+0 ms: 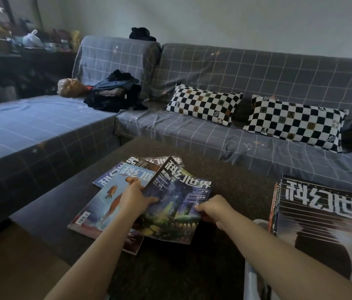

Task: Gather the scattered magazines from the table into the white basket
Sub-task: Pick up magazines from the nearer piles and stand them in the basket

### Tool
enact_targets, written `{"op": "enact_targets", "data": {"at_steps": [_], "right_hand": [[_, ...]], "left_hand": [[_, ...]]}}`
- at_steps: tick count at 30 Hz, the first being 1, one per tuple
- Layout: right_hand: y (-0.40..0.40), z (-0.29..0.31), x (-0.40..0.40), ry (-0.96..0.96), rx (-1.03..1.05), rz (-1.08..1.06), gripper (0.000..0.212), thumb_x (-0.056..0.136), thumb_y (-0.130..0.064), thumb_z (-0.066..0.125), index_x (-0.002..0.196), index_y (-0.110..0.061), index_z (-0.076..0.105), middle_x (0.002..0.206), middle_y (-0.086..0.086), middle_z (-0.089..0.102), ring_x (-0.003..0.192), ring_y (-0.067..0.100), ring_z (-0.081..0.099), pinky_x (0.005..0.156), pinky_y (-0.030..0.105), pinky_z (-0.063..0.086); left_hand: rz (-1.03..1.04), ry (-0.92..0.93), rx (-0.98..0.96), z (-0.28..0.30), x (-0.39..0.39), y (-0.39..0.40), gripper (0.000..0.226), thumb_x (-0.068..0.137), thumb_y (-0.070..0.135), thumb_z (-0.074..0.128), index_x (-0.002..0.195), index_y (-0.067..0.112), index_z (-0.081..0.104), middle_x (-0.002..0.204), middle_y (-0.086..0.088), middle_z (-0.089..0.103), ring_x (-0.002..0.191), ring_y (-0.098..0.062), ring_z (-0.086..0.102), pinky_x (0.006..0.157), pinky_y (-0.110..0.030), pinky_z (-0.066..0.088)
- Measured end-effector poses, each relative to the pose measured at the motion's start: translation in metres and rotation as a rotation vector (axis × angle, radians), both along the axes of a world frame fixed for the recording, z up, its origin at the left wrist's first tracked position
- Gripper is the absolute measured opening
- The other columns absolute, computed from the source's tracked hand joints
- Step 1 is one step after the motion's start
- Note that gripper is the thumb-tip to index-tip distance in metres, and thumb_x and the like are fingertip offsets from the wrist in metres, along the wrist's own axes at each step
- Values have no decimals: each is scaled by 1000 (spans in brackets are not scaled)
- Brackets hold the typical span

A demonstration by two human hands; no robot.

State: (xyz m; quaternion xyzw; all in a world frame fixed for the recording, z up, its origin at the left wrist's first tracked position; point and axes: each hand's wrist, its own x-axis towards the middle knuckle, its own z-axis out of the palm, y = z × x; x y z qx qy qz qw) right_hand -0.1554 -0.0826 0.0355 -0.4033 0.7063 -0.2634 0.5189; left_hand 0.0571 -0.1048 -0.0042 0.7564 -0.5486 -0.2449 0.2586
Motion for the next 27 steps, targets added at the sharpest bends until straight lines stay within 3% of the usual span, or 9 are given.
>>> {"op": "enact_targets", "data": {"at_steps": [4, 7, 9, 11, 14, 19, 24, 27], "right_hand": [[18, 10, 0, 68, -115, 51, 11, 81, -3, 67, 91, -5, 62, 100, 14, 67, 91, 25, 63, 85, 40, 53], [37, 23, -6, 36, -197, 77, 41, 83, -10, 66, 121, -8, 50, 90, 0, 56, 84, 16, 58, 63, 29, 47], [50, 33, -12, -20, -273, 69, 51, 84, -12, 66, 130, -12, 45, 104, 2, 59, 91, 17, 59, 63, 27, 45], [63, 45, -22, -62, -359, 41, 40, 84, -13, 67, 121, -12, 52, 110, 5, 61, 91, 17, 61, 66, 28, 48], [84, 65, -41, -145, -483, -21, 16, 82, -10, 68, 95, -16, 62, 101, 8, 67, 89, 21, 65, 79, 36, 54], [117, 97, -83, -219, -579, -61, 22, 81, -6, 69, 101, -11, 62, 100, 9, 68, 93, 27, 66, 88, 44, 53], [149, 109, -134, -239, -665, -162, 15, 81, -6, 69, 90, -17, 63, 93, 8, 70, 84, 24, 68, 77, 41, 54], [164, 110, -166, -234, -682, -216, 15, 82, -7, 68, 93, -16, 64, 95, 9, 70, 89, 27, 68, 83, 43, 53]], "left_hand": [[162, 305, -71, 0, 2, 34, 28, 72, 33, 82, 80, 16, 61, 73, -1, 68, 65, -19, 65, 63, -38, 55], [201, 483, -163, 5, 3, 60, 24, 74, 29, 81, 85, 14, 65, 76, -3, 71, 68, -20, 69, 71, -43, 58], [202, 591, -210, 16, 0, 77, 26, 75, 27, 81, 89, 10, 67, 85, -7, 72, 77, -22, 69, 78, -47, 57], [211, 736, -254, 32, -6, 93, 26, 75, 23, 81, 88, 8, 65, 87, -15, 73, 78, -31, 69, 79, -52, 56], [159, 876, -298, 59, -21, 115, 21, 76, 18, 80, 86, 6, 65, 80, -15, 74, 69, -32, 70, 73, -51, 58], [63, 985, -317, 102, -58, 142, 32, 75, 20, 81, 97, 3, 65, 81, -15, 72, 71, -33, 67, 72, -51, 56], [-68, 1029, -325, 123, -108, 157, 12, 79, 15, 77, 88, 11, 70, 83, -12, 75, 72, -29, 70, 67, -43, 58], [-126, 1047, -287, 128, -142, 163, 12, 82, 15, 74, 92, 9, 70, 87, -14, 75, 76, -32, 70, 72, -48, 59]]}}
